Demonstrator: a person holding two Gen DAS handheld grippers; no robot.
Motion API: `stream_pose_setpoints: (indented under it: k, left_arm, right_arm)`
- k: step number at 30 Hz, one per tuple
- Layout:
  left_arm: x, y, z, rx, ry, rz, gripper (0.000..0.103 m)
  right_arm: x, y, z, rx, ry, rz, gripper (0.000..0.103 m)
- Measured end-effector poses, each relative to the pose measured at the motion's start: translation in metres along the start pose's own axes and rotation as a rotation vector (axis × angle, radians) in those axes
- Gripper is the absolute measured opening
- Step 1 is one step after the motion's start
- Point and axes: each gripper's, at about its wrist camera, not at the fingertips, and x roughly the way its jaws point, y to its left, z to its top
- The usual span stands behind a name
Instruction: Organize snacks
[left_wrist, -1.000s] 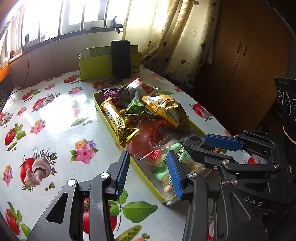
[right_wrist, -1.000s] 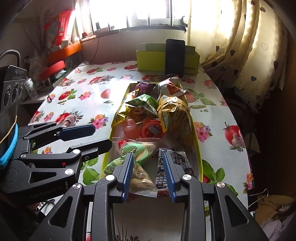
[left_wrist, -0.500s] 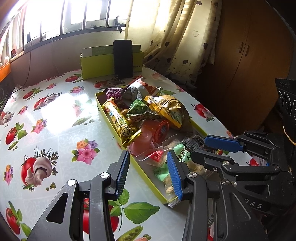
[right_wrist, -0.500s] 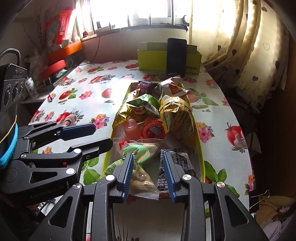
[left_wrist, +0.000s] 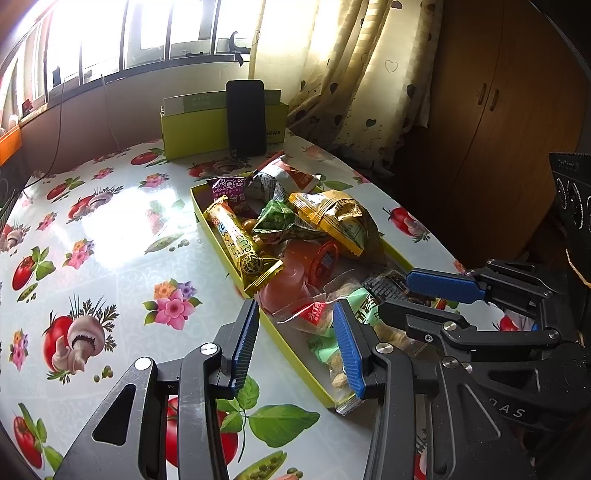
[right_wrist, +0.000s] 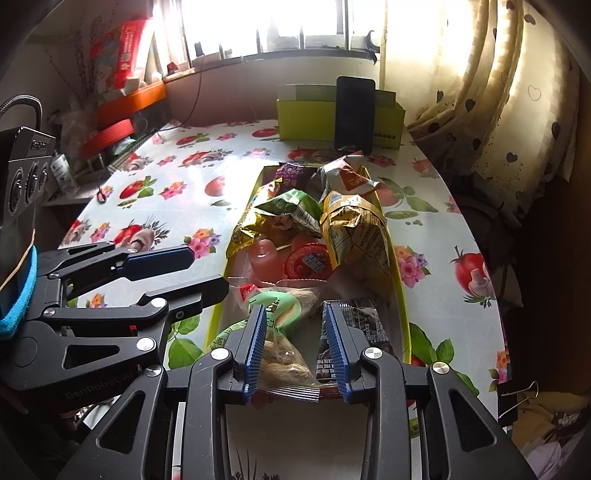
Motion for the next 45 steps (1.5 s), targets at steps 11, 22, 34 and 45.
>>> stream_pose_setpoints:
  k: [11,22,34,45]
  left_arm:
    - [-0.0001,0.0,-0.0001,0.001,0.0,0.005,0.043]
    - [-0.0003,-0.0002,-0.0006,0.001,0.001,0.009,0.043]
    - [-0.0014,0.0002,-0.0009,-0.001,0.002,0.015,0.043]
    - [-0.0013,0.0002,-0.0009,-0.001,0.005,0.014,0.043]
  right_arm:
    - [0.0011,0.0002,-0.0005,0.001,0.001,0.002,0.031]
    - [0.0003,0.0,0.0002,-0.001,0.002,0.002,0.031]
    - [0.0005,0.0016,0.0002,-0.001,0.002,0.002,0.031]
    - [0.0003,0.0005,0.0004,-0.001,0.002,0.003,0.032]
